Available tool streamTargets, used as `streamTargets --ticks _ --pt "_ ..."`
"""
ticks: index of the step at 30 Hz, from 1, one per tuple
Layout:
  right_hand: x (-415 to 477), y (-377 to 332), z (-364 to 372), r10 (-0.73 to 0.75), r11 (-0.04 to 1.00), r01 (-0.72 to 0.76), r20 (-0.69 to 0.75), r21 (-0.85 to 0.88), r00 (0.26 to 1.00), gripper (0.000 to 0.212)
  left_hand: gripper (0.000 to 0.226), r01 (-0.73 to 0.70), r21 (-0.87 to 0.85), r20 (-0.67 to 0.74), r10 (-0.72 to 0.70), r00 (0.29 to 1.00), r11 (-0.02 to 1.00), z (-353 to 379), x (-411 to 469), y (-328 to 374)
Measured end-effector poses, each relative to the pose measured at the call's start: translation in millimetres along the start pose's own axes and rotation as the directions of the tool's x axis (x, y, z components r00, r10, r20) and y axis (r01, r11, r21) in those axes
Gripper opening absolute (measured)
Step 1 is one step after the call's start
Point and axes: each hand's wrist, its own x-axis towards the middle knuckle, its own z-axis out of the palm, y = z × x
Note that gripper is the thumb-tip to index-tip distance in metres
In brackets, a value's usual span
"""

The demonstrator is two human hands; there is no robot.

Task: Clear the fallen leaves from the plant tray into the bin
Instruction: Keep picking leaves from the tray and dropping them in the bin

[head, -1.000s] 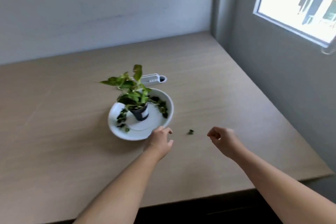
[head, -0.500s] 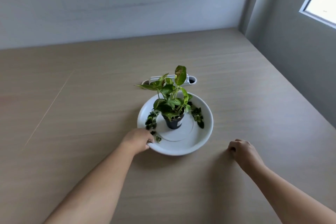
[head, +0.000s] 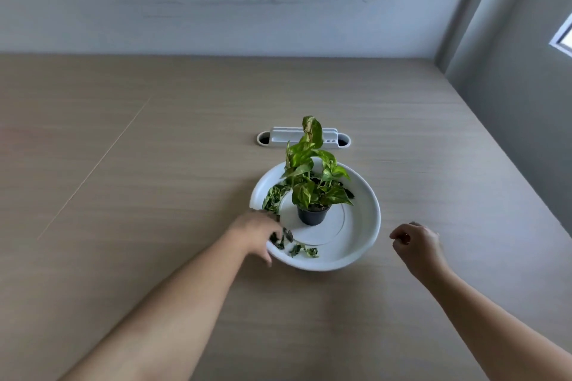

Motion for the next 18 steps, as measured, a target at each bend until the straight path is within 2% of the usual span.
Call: streamTargets --ticks 2,6,9,13,15,18 --pt "-1.8 -2.6 0.0 -0.022 1.000 0.022 -0.004 0.006 1.000 0.017 0.050 0.037 0.029 0.004 -0.038 0.999 0.999 0.9 -5.2 -18.1" --pt "-5.8 -8.0 2.0 -0.044 0.998 0.043 0.010 0.038 0.999 0.018 0.025 0.062 -0.067 -0.090 -0.068 0.994 0.996 9.2 -11.5 -13.2" --pt "-4.4 -15.0 2.3 -0.053 0.996 0.052 0.012 0.070 0.999 0.018 0.030 0.028 -0.049 -0.174 -0.036 0.984 0.998 18.2 -9.7 17.3" --pt "-7.1 -29.6 6.3 -0.076 0.992 0.072 0.033 0.099 0.997 0.017 0.041 0.030 -0.180 -0.273 -0.079 0.959 0.983 37.1 1.0 70.8" --pt "-9.2 -35.9 8.3 -0.097 0.990 0.091 0.054 0.107 0.994 0.017 0.042 0.011 -0.215 -0.261 -0.068 0.963 0.977 39.8 3.6 67.0" --pt "-11.9 -40.7 9.0 -0.122 0.987 0.115 0.062 0.109 0.991 0.017 0.038 0.032 -0.158 -0.180 -0.061 0.982 0.987 31.0 -0.4 23.2"
